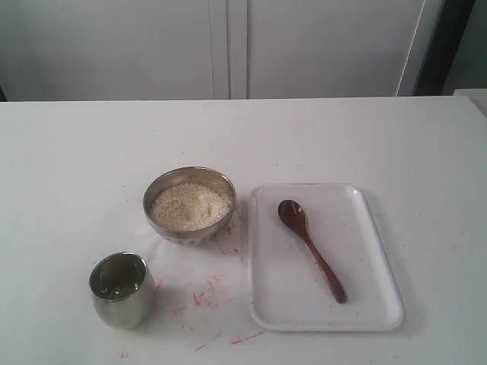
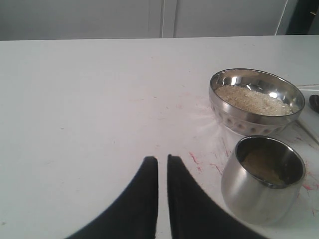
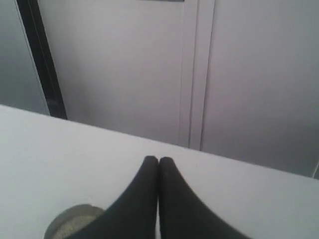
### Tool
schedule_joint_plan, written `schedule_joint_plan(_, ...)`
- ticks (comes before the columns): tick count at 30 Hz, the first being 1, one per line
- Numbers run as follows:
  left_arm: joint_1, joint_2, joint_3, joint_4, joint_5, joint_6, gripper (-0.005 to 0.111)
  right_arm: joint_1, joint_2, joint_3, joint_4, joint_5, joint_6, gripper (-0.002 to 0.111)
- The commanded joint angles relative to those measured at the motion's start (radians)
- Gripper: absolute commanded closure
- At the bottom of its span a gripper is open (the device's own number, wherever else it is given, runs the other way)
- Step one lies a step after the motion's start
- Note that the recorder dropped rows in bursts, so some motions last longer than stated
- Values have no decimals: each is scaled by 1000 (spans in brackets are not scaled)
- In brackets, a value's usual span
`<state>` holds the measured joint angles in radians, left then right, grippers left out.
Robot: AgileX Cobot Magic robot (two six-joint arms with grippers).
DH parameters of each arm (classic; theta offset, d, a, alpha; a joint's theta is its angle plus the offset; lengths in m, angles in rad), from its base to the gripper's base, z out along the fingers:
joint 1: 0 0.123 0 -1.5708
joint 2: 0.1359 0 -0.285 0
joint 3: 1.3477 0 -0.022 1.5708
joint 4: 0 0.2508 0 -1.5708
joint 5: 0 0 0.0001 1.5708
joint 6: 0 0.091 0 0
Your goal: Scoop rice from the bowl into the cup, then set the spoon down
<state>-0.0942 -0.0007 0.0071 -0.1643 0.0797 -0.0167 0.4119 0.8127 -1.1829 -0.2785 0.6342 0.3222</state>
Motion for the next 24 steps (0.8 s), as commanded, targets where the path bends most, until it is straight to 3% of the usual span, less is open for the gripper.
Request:
schedule_joint_plan(1, 2, 1, -7, -7, -3, -2, 92, -5, -109, -1, -14, -14, -12, 108)
schedule_joint_plan(9, 2, 1, -7, -7, -3, -2, 92, -5, -310, 67, -10, -5, -35, 108)
schedule_joint_plan(24, 2, 1, -7, -7, -3, -2, 92, -5, -732, 384, 113, -95, -94, 108)
